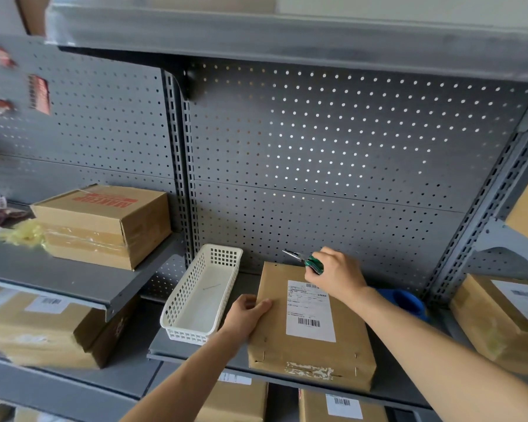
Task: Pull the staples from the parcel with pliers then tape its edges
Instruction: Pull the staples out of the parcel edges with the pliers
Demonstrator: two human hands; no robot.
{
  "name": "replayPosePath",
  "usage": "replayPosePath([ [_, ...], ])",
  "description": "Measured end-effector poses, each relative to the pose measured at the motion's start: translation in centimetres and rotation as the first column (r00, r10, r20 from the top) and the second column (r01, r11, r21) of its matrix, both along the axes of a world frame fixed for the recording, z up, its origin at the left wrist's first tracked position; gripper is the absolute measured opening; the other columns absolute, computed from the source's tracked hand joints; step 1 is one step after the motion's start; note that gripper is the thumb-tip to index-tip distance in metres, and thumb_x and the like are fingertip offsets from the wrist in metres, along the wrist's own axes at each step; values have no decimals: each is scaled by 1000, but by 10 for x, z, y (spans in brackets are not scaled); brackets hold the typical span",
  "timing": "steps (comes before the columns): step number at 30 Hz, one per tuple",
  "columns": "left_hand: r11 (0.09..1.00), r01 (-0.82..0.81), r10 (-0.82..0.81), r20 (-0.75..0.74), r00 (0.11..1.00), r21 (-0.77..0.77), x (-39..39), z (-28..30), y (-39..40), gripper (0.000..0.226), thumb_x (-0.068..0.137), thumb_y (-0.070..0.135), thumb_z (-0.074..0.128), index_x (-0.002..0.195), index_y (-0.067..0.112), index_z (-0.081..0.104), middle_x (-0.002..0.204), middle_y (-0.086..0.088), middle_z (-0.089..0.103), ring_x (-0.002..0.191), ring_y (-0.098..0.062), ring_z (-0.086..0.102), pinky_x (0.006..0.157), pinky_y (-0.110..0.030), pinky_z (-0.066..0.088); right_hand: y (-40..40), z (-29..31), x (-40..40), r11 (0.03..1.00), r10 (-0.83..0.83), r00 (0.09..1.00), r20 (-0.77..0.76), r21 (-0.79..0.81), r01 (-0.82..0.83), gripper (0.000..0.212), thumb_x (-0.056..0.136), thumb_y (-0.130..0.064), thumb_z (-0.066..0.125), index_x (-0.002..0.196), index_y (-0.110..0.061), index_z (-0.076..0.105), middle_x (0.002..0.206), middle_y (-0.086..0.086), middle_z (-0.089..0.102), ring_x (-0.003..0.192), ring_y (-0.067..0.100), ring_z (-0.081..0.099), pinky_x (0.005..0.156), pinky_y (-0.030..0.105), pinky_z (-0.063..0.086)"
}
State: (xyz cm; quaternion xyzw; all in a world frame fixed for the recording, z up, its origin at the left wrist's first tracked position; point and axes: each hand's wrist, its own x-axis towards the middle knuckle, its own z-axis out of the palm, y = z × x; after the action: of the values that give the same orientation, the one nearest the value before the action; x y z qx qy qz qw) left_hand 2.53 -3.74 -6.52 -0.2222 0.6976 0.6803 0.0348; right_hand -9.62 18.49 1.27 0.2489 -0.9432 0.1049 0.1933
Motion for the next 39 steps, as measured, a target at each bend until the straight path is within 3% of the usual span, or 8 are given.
replayPosePath([
  [5, 999, -41, 41, 0, 999, 28, 1, -1, 2, 55, 75, 50, 86, 116, 21, 62, 108, -2, 72, 94, -21, 74, 85, -46, 63, -29, -1, -2, 977, 8, 993, 120, -213, 18, 29, 86, -45, 68, 90, -16, 75, 82, -2, 66, 72, 22, 61, 58, 31, 48],
  [9, 998, -48, 47, 5, 999, 34, 1, -3, 1, 55, 73, 51, 86, 115, 22, 63, 107, -2, 73, 93, -20, 74, 84, -44, 63, -50, -5, -8, 939, 39, 952, 304, -337, 69, 38, 86, -45, 65, 65, -14, 58, 60, -4, 54, 56, 17, 50, 50, 31, 33],
  [13, 998, -59, 60, -7, 998, 19, 3, -1, 3, 53, 76, 50, 85, 116, 21, 63, 106, 0, 72, 92, -17, 74, 77, -34, 63, -67, -9, -14, 904, 120, 896, 428, -420, 80, 43, 83, -46, 65, 65, -7, 62, 49, -5, 47, 49, 13, 42, 52, 28, 30],
  [18, 997, -72, 72, -21, 997, 5, 6, 3, 4, 53, 77, 49, 84, 116, 20, 64, 105, 2, 72, 90, -13, 73, 64, -23, 57, -88, -7, -22, 917, 143, 847, 512, -391, 82, 40, 87, -44, 71, 71, -7, 72, 53, -4, 53, 53, 11, 47, 54, 27, 33],
  [26, 996, -92, 93, -39, 995, 16, 7, -2, 6, 54, 71, 57, 85, 111, 25, 67, 104, 3, 74, 92, -14, 74, 78, -30, 62, -112, -11, -30, 927, 168, 782, 600, -367, 82, 54, 81, -50, 70, 73, 4, 67, 52, 0, 47, 51, 16, 45, 59, 28, 37],
  [30, 995, -103, 103, -29, 994, 15, 8, 0, 6, 52, 71, 58, 84, 109, 27, 67, 103, 5, 74, 91, -12, 74, 79, -30, 62, -125, -9, -30, 945, 185, 779, 600, -325, 26, 41, 77, -52, 66, 59, -16, 57, 54, 1, 42, 53, 17, 41, 60, 29, 34],
  [33, 994, -108, 109, -39, 993, 24, 8, -1, 7, 51, 72, 57, 84, 109, 26, 67, 104, 4, 74, 91, -13, 74, 80, -30, 62, -133, -5, -28, 944, 216, 773, 596, -330, -9, 36, 81, -45, 68, 59, -19, 57, 54, 3, 40, 53, 18, 38, 59, 28, 31],
  [39, 994, -111, 111, -31, 993, 25, 9, 0, 7, 52, 70, 58, 84, 109, 27, 67, 105, 3, 73, 92, -14, 74, 82, -32, 63, -144, -10, -30, 948, 221, 771, 598, -316, -26, 47, 84, -48, 70, 64, -5, 65, 55, 2, 47, 54, 17, 43, 59, 29, 32],
])
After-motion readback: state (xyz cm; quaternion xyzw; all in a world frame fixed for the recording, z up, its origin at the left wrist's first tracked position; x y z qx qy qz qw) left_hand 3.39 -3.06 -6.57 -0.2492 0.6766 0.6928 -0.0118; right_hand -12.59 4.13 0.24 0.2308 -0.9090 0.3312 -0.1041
